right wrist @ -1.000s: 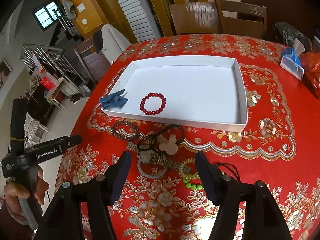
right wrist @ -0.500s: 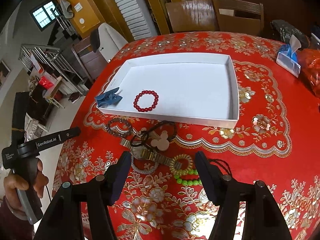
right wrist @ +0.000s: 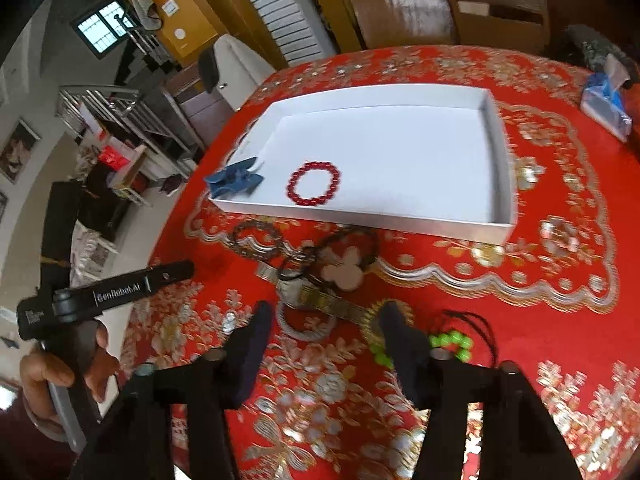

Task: Organize jewelry
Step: 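Move the right tool to the black hair tie while the left tool reaches the brown bead bracelet, then grasp the black hair tie with the right tool while the left tool grasps the brown bead bracelet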

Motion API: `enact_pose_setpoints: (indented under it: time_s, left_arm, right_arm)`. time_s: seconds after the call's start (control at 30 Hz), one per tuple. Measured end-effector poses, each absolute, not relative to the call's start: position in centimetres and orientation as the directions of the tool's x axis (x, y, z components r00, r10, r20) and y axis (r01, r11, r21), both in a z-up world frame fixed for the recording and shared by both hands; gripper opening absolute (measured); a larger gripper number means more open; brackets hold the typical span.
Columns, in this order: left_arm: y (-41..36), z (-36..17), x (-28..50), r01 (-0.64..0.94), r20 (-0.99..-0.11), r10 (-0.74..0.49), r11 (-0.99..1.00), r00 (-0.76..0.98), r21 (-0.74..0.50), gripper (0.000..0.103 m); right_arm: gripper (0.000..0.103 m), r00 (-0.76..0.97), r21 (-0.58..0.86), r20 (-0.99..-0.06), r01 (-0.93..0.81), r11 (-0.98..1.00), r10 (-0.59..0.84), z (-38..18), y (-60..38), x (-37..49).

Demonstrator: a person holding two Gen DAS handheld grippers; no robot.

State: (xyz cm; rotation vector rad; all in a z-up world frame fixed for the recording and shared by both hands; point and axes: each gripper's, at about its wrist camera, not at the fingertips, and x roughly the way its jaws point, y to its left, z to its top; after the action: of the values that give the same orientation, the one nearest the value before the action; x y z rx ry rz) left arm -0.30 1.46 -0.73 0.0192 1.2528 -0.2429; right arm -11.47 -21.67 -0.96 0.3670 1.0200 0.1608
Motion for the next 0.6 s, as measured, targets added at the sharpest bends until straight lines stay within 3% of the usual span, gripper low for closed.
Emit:
enact_pose_setpoints:
  time_s: [0.13,0.37,0.57,0.6]
  left_arm:
    - [1.9,-0.8,-0.1,0.175,-0.943,-0.167,0.977,0.288,-0.12,0.057]
    - [2.5,-1.3,0.4,0.143,-0.948,-0.152,0.983,0.279,-0.115,0.057]
    - [2.6,-1.4,1.3,0.114,-0.951,-0.149,0.986,0.272,-0.122,0.057]
    - [2.6,-1.4,1.5,0.111,-0.95,-0.15,0.986,0.274,-0.123,0.057]
  right_arm:
    - [0.037,0.469,0.438,-0.799,0.023,0.899,0.377,-2.5,-21.6,-8.7]
    - [0.027,0.392,0.52,-0.789,0.017,0.854,0.473,-4.6,-21.4,-4.6]
    - [0.026,0.325,0.518,-0.81,0.008,0.855,0.487,-6.4,-20.6,-2.7]
    - [0.021,0.312,0.519,-0.814,0.01,0.855,0.49,-6.7,-20.5,-2.5]
